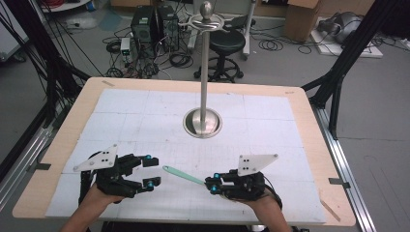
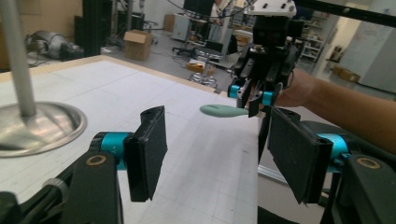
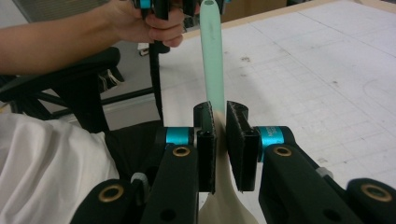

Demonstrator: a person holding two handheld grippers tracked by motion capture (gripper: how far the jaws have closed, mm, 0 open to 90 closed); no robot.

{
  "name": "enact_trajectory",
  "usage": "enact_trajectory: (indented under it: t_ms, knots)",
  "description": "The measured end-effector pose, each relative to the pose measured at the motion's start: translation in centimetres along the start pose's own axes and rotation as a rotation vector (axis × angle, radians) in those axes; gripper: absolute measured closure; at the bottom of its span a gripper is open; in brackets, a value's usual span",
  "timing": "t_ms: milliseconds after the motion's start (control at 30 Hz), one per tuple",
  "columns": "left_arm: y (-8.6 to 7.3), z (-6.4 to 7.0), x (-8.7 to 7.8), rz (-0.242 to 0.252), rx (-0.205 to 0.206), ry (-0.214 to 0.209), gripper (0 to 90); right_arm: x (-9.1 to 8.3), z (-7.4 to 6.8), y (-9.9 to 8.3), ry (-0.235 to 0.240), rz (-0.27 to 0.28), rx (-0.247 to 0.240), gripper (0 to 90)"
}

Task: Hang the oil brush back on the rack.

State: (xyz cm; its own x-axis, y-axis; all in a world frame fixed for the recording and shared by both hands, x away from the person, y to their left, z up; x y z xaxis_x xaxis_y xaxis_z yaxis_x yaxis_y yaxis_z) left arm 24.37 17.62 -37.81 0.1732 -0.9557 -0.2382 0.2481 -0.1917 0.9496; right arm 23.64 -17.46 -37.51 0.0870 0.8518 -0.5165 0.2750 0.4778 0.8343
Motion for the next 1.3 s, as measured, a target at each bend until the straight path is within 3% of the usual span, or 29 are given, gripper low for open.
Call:
enact_trajectory:
  t_ms: [233,467,1033,1300]
  knots:
    - [0.0,0.7,0.8,-0.01,0.031,-0.082,44.7,0.5,-0.5,0.1,0.074,0.008,-0.023,82.6]
    - [0.0,1.1,1.8,-0.019,0.049,-0.128,53.0,0.8,-0.4,0.1,0.117,0.012,-0.017,82.6]
    - [0.3,1.3,1.8,0.024,0.084,-0.163,72.9,1.1,-0.2,-0.2,0.185,0.056,-0.014,82.4]
    - [0.4,1.3,1.7,0.025,0.075,-0.173,74.0,1.2,-0.1,-0.1,0.185,0.055,-0.013,82.3]
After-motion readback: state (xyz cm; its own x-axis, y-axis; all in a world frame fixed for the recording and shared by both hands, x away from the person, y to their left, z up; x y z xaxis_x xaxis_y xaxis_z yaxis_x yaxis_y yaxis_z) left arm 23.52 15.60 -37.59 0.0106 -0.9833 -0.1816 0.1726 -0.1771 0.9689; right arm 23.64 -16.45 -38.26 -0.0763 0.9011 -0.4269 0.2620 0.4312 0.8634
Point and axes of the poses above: each handheld gripper's, and its own axes: x roughly forward along the jaws, y roughly out of its top, z roughly to its right, the point moved 1 cm from there along x, roughly forward along the jaws, and after that the axes turned 9 degrees about -z, right-handed, at the moved point
